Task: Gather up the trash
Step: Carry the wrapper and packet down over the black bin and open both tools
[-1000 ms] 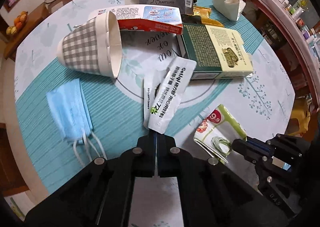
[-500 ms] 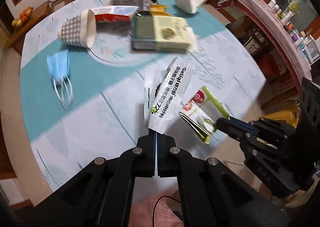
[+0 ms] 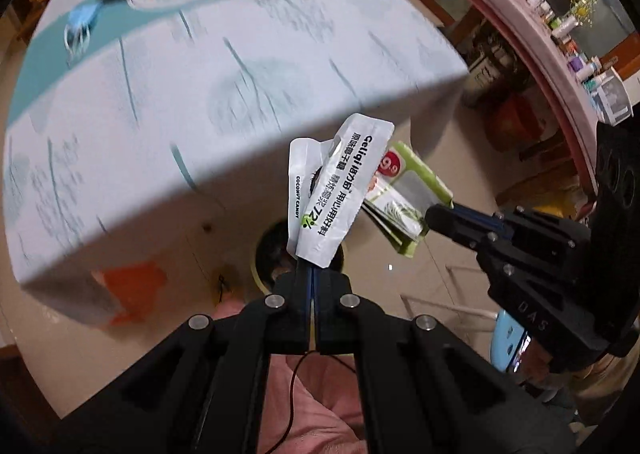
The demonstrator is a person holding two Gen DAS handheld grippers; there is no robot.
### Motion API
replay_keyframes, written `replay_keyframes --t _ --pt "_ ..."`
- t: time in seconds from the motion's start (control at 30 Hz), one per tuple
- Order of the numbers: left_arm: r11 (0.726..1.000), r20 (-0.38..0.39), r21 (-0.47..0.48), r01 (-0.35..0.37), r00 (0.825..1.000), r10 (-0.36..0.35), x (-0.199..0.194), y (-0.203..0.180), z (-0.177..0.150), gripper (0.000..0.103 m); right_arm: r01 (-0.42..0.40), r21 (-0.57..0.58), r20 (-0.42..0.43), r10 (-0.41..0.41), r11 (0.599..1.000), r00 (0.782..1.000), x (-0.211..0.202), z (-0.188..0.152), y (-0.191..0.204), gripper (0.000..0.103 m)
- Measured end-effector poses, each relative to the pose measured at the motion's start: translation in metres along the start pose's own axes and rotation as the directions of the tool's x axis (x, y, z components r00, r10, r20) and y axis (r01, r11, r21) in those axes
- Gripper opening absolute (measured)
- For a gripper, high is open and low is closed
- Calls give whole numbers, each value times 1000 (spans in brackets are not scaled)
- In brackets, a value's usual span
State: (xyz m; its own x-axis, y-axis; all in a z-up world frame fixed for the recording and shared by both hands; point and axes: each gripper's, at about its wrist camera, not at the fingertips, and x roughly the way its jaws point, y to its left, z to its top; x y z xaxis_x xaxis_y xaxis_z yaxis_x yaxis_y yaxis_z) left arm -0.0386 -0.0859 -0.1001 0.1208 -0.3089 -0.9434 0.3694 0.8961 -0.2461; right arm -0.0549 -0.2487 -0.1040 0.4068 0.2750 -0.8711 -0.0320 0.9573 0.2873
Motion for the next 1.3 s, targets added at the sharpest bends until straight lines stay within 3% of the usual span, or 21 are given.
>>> replay_keyframes --t 0.17,0.33,0.77,1.0,1.1,1.17,1.23,1.3 --pt "1000 -67 20 -22 997 23 32 -21 -37 0 20 29 -78 -18 999 997 17 -42 -20 3" --pt "999 -142 36 -40 989 45 83 -27 -61 0 70 75 -168 -57 995 984 60 -80 -43 3" --pt "997 -269 18 -75 960 77 268 -7 -102 0 148 161 -328 -89 976 940 238 -159 -113 3" --pt "994 -274 19 -108 956 109 322 16 -96 0 168 182 -360 -93 969 928 312 -178 -132 6" --pt "995 -292 -8 -100 952 94 333 27 -92 13 179 181 -373 -101 967 922 333 -178 -137 13" --pt "995 -284 -23 -98 955 88 332 35 -87 34 184 187 -373 -104 965 922 338 -175 -137 25" --pt "994 -263 -29 -108 960 96 327 40 -85 44 179 192 -360 -101 965 928 337 -173 -135 30" --pt "993 -246 -32 -110 964 99 318 42 -82 45 182 187 -360 -105 965 927 338 -170 -131 30"
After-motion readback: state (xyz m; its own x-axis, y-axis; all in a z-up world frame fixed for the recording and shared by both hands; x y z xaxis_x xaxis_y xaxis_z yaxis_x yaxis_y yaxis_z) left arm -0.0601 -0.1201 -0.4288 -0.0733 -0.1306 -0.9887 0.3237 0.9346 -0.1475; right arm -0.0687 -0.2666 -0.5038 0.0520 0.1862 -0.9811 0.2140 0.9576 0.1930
